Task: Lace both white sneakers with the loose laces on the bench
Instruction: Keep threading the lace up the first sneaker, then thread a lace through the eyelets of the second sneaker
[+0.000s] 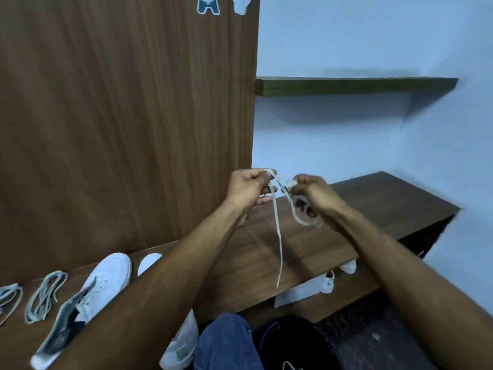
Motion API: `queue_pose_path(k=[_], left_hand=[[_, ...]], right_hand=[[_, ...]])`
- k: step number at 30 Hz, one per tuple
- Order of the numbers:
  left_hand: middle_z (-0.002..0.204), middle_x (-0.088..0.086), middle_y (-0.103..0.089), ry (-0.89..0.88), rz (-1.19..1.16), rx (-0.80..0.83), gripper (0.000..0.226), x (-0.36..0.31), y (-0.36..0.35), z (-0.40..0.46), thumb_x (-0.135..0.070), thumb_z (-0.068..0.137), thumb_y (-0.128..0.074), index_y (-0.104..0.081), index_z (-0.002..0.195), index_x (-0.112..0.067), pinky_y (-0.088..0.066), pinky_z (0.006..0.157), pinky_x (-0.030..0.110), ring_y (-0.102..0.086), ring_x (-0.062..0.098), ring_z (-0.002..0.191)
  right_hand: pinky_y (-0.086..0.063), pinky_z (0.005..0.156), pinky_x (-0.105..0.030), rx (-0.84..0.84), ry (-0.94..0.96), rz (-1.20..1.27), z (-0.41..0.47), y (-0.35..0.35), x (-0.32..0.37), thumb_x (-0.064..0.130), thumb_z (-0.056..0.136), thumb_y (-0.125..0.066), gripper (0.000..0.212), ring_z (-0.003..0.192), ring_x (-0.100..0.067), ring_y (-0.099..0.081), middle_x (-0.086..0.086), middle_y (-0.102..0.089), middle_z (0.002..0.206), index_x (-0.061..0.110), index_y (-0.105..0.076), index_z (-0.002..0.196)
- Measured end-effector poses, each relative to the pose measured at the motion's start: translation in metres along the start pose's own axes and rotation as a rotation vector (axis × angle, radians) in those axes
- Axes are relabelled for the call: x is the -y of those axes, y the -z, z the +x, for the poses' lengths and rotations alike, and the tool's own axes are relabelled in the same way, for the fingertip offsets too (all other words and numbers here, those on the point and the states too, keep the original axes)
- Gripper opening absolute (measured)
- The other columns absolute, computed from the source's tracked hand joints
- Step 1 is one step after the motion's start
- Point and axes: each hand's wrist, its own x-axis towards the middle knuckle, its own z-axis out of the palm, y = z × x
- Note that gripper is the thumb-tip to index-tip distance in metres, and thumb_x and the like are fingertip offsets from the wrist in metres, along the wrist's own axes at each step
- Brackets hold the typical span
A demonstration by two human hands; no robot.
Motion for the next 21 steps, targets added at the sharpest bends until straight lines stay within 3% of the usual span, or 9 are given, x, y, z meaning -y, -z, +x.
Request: queue_pose_path(k=[2, 5, 7, 9, 12, 15, 17, 19, 21], left_hand=[[0.083, 0.008, -0.065, -0.014, 0.023, 0.043, 0.019, -0.006, -0.018, -0.004, -0.009, 0.096, -0.056, -0.068, 0.106, 0.002, -0.057, 0.054, 0.021, -0.067, 0.012, 0.062], [0.094, 0.01, -0.067, -0.072, 0.157, 0.065, 0.016, -0.002, -0.036, -0.005, -0.012, 0.094, -0.059, -0.071, 0.1, -0.002, -0.057, 0.058, 0.022, -0.065, 0.019, 0.075], [0.091, 0.008, -0.066, -0.106, 0.227, 0.041, 0.017, 0.003, -0.038, -0.003, -0.012, 0.094, -0.059, -0.071, 0.1, -0.002, -0.054, 0.051, 0.019, -0.063, 0.017, 0.075], [0.088, 0.007, -0.066, -0.058, 0.266, -0.018, 0.015, 0.012, -0.034, 0.002, -0.013, 0.094, -0.059, -0.072, 0.097, -0.006, -0.048, 0.044, 0.016, -0.061, 0.014, 0.069], [0.088, 0.004, -0.068, 0.168, 0.273, -0.028, 0.015, 0.037, -0.027, 0.002, -0.02, 0.094, -0.056, -0.069, 0.101, -0.015, -0.045, 0.053, 0.02, -0.059, 0.008, 0.065], [0.102, 0.0, -0.071, 0.394, 0.181, 0.233, 0.025, 0.076, -0.033, -0.011, -0.032, 0.1, -0.041, -0.062, 0.11, -0.023, -0.041, 0.078, 0.033, -0.064, 0.01, 0.083], [0.098, 0.005, -0.073, 0.488, 0.041, 0.488, 0.035, 0.099, -0.045, -0.028, -0.041, 0.102, -0.03, -0.057, 0.11, -0.02, -0.041, 0.078, 0.034, -0.066, 0.018, 0.09], [0.08, 0.009, -0.071, 0.543, -0.071, 0.623, 0.05, 0.113, -0.057, -0.047, -0.048, 0.102, -0.026, -0.061, 0.102, -0.013, -0.046, 0.072, 0.032, -0.068, 0.025, 0.082], [0.058, 0.004, -0.058, 0.557, -0.131, 0.59, 0.045, 0.12, -0.063, -0.059, -0.044, 0.101, -0.036, -0.062, 0.093, -0.009, -0.053, 0.071, 0.035, -0.063, 0.021, 0.058]], right_hand=[[-0.021, 0.035, -0.017, 0.071, -0.065, 0.255, -0.007, -0.005, -0.022, 0.006, 0.093, -0.043, 0.011, 0.033, -0.014, -0.041, -0.009, -0.06, 0.056, 0.007, -0.053, 0.09], [-0.021, 0.032, -0.014, 0.186, -0.157, 0.581, -0.017, -0.01, -0.045, 0.009, 0.094, -0.032, 0.031, 0.031, -0.013, -0.037, -0.017, -0.069, 0.072, 0.004, -0.061, 0.101], [-0.02, 0.034, -0.015, 0.24, -0.19, 0.672, -0.021, -0.008, -0.057, 0.01, 0.09, -0.03, 0.032, 0.03, -0.013, -0.031, -0.019, -0.061, 0.062, 0.001, -0.058, 0.103], [-0.02, 0.034, -0.015, 0.23, -0.186, 0.684, -0.026, -0.001, -0.066, 0.01, 0.09, -0.032, 0.018, 0.029, -0.01, -0.026, -0.012, -0.048, 0.05, 0.004, -0.049, 0.094], [-0.016, 0.034, -0.015, 0.159, -0.143, 0.676, -0.031, 0.017, -0.066, 0.011, 0.091, -0.038, 0.017, 0.029, -0.007, -0.023, -0.003, -0.038, 0.046, 0.013, -0.047, 0.078], [-0.011, 0.038, -0.02, 0.092, -0.058, 0.731, -0.032, 0.031, -0.061, 0.006, 0.087, -0.043, 0.016, 0.031, -0.009, -0.023, -0.002, -0.037, 0.047, 0.013, -0.047, 0.073], [-0.009, 0.04, -0.021, -0.002, -0.009, 0.739, -0.033, 0.038, -0.057, 0.0, 0.085, -0.042, 0.021, 0.031, -0.009, -0.022, -0.002, -0.038, 0.046, 0.014, -0.046, 0.069], [-0.012, 0.038, -0.018, -0.127, 0.03, 0.612, -0.034, 0.045, -0.059, -0.002, 0.083, -0.043, 0.025, 0.033, -0.01, -0.023, -0.002, -0.04, 0.045, 0.015, -0.05, 0.066], [-0.018, 0.036, -0.018, -0.222, 0.034, 0.406, -0.038, 0.054, -0.068, -0.003, 0.082, -0.046, 0.025, 0.038, -0.012, -0.028, -0.001, -0.044, 0.046, 0.015, -0.054, 0.067]])
